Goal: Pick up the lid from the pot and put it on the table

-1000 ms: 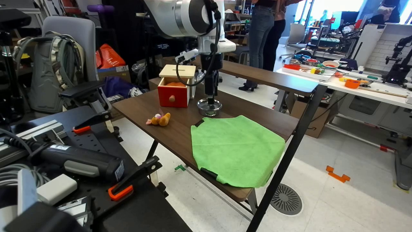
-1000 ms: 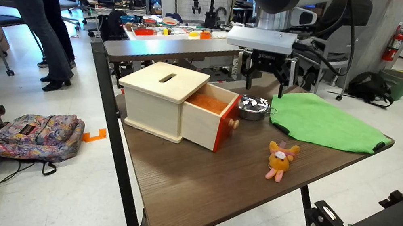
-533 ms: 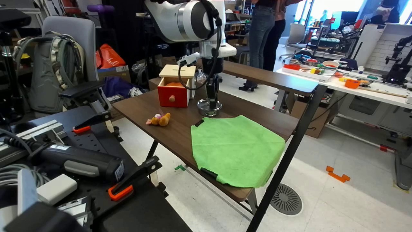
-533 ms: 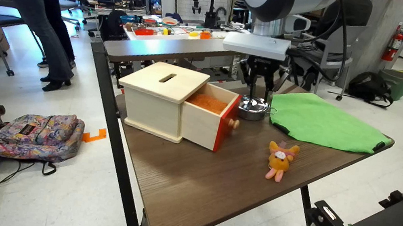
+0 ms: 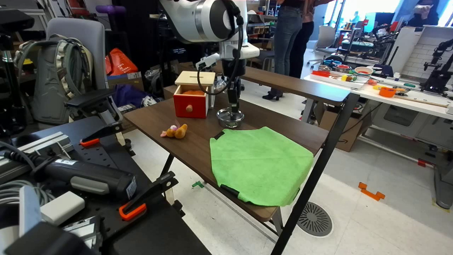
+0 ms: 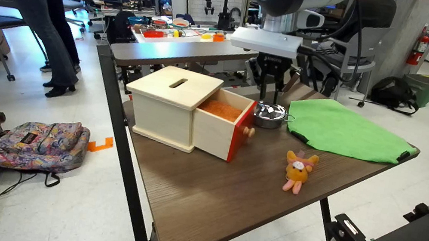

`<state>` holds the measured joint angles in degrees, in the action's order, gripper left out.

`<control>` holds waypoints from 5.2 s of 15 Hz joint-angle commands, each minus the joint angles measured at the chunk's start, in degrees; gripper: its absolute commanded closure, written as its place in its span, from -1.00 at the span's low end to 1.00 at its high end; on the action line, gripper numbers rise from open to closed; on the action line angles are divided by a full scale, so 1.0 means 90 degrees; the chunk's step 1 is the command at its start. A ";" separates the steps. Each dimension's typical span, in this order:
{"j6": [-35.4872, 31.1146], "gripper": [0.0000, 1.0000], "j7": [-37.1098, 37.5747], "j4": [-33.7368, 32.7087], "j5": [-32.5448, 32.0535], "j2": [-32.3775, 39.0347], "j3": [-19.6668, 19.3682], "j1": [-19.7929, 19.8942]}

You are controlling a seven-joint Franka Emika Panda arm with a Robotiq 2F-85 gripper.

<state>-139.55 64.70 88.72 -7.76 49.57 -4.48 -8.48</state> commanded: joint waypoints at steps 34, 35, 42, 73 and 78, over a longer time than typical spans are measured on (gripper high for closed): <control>0.0085 0.90 -0.0875 -0.0082 0.1150 -0.0054 0.0058 0.0149; 0.0120 0.90 -0.0878 -0.0081 0.1146 -0.0122 0.0055 0.0149; 0.0222 0.90 -0.1238 -0.0193 0.1142 -0.0454 0.0056 0.0326; 0.1263 0.90 -0.1934 -0.3071 0.1295 0.1805 -0.0121 0.0885; 0.1479 0.90 -0.1887 -0.3675 0.1295 0.2214 -0.0096 0.0838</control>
<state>-129.14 47.65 61.79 2.38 66.06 -5.32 -0.82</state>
